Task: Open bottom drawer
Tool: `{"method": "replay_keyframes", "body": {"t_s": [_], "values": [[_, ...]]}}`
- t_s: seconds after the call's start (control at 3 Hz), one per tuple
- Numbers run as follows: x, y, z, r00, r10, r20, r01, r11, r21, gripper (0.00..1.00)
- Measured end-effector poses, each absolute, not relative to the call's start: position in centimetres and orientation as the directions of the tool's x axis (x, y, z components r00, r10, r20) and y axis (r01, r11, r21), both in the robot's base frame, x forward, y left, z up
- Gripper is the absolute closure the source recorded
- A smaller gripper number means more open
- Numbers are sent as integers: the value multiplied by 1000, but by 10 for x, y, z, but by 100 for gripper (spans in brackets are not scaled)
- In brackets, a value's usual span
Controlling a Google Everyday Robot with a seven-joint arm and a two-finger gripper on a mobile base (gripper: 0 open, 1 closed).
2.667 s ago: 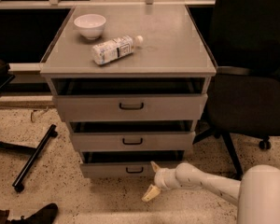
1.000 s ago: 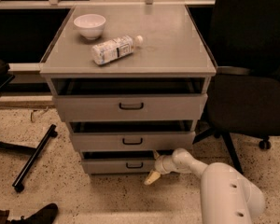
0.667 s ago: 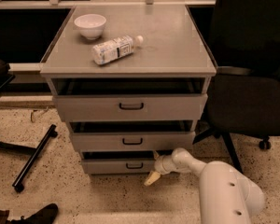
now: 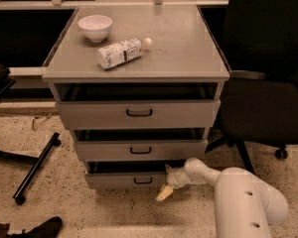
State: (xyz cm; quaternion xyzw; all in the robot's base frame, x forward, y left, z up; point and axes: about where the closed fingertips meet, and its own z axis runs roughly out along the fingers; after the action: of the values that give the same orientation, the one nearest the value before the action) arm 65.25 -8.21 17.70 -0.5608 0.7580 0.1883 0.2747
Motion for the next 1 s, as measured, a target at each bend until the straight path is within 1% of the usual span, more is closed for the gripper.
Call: {"method": "replay_keyframes", "body": {"t_s": [0.33, 0.67, 1.0], "values": [[646, -114, 197, -316, -710, -629, -914, 405, 2, 0], [599, -112, 198, -397, -680, -617, -895, 435, 97, 0], [599, -112, 198, -397, -680, -617, -895, 435, 97, 0]]}}
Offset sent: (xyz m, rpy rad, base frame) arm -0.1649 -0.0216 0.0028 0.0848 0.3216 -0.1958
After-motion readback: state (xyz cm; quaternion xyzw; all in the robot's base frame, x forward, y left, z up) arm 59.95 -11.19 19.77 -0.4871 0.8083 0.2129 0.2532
